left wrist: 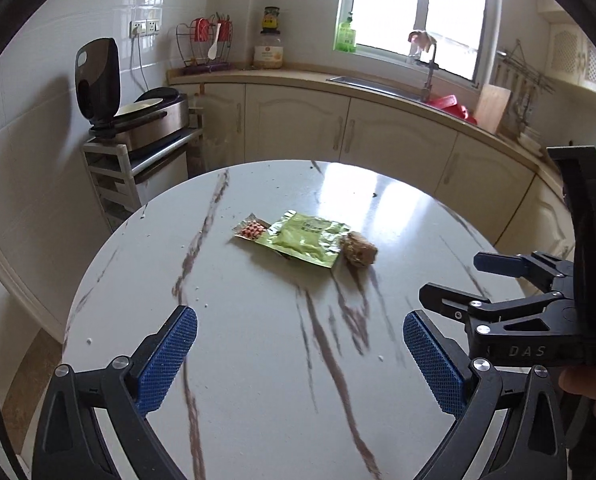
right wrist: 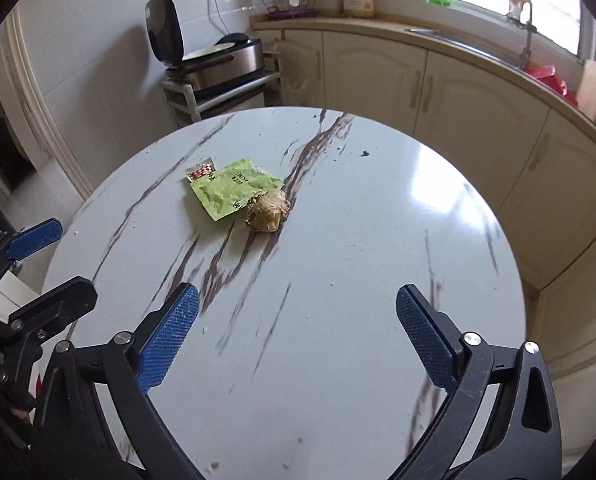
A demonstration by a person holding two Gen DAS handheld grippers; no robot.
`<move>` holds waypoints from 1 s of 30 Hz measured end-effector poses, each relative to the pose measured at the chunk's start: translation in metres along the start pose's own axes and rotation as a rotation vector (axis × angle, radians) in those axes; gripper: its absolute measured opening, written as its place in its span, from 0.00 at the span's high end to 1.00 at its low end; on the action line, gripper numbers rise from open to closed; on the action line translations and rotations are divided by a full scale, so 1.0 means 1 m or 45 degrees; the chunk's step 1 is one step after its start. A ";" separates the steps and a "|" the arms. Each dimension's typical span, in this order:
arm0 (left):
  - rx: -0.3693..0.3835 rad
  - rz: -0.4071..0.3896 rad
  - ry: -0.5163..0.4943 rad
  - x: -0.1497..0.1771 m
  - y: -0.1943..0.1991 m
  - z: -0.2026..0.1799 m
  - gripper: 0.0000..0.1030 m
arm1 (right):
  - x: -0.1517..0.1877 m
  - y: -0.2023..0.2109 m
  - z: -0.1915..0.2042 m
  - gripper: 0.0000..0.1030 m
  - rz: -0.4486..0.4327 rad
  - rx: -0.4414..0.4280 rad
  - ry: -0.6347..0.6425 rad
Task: Collect trash
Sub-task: 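Grasp the green packet with the left tool while the right tool grasps the last brown lump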
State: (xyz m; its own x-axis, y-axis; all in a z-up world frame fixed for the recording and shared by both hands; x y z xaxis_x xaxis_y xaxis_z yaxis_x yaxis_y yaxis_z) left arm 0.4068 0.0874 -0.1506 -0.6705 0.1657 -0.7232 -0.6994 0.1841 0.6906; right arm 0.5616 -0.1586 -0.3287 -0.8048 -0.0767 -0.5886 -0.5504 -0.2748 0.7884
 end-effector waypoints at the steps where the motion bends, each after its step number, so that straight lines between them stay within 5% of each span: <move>1: -0.007 0.004 -0.011 -0.010 -0.014 0.003 0.01 | -0.004 -0.011 0.001 0.11 0.015 0.000 0.005; 9: -0.010 0.042 -0.014 -0.041 -0.063 0.021 0.01 | -0.029 -0.065 -0.008 0.31 0.064 -0.002 -0.034; 15: 0.015 0.067 -0.003 -0.064 -0.093 0.010 0.01 | -0.036 -0.070 -0.004 0.69 0.076 -0.051 0.033; 25: -0.008 0.084 -0.164 -0.105 -0.154 -0.045 0.01 | -0.020 -0.023 -0.068 0.69 0.027 -0.072 -0.064; 30: -0.074 0.174 -0.300 -0.109 -0.203 -0.064 0.02 | -0.013 -0.008 -0.091 0.69 0.014 -0.098 -0.091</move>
State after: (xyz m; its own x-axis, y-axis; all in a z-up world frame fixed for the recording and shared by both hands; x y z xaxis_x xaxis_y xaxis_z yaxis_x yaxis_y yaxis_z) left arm 0.6056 -0.0298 -0.2113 -0.6883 0.4068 -0.6006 -0.6242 0.0896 0.7761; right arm 0.5967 -0.2423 -0.3431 -0.8262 -0.0121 -0.5633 -0.5248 -0.3472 0.7772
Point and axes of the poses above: each gripper's, at about its wrist camera, not at the fingertips, and y roughly against the way its jaws point, z to its left, x to its underside, the point moved 6 cm from there along -y, roughly the way its jaws point, and after that the axes turned 9 degrees about -x, right-handed, at the moved point
